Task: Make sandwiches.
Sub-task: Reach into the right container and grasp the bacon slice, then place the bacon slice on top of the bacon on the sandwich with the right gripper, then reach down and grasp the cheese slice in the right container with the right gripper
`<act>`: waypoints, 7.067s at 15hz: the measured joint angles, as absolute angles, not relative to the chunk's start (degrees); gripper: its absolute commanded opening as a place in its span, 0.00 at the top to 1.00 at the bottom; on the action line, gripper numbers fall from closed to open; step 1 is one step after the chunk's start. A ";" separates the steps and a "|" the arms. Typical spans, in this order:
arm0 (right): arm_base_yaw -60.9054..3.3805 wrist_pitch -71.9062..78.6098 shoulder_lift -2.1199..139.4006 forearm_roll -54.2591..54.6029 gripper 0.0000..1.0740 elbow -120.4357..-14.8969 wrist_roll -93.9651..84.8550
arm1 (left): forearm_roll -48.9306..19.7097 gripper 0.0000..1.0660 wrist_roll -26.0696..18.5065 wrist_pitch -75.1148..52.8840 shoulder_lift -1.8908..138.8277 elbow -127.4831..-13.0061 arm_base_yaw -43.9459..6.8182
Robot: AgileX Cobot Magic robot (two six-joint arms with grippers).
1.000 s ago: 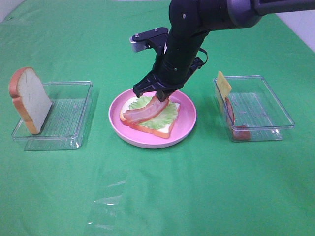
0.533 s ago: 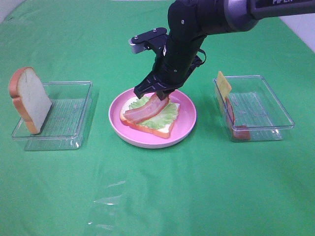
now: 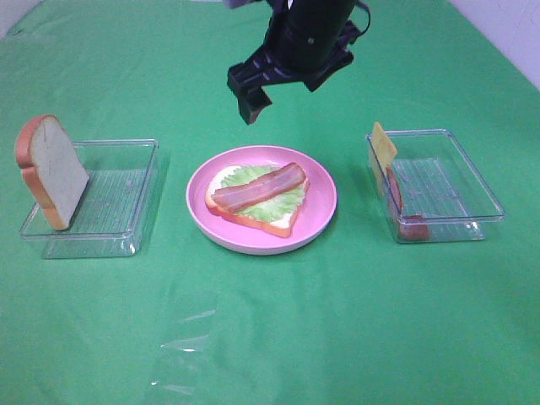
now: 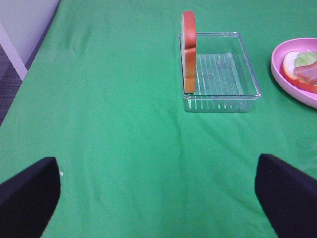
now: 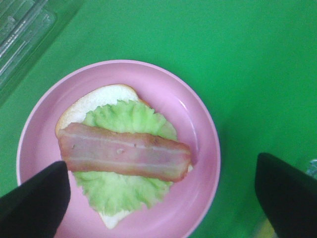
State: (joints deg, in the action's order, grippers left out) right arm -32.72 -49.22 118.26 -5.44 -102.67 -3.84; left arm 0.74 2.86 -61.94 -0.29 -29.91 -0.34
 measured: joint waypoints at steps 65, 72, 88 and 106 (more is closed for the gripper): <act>-22.46 -59.42 106.11 15.07 1.00 -95.51 -2.58 | 0.74 0.06 2.64 -61.94 -0.29 -29.91 -0.34; -34.38 -45.44 117.00 18.74 1.00 -99.12 -3.67 | 0.74 0.06 2.64 -61.94 -0.29 -29.91 -0.34; -34.66 -49.22 125.08 -9.63 0.83 -99.29 17.07 | 0.74 0.06 2.64 -61.94 -0.29 -29.91 -0.34; -19.42 -69.39 117.28 -5.10 0.07 -115.74 -2.01 | 0.74 0.06 2.64 -61.94 -0.29 -29.91 -0.34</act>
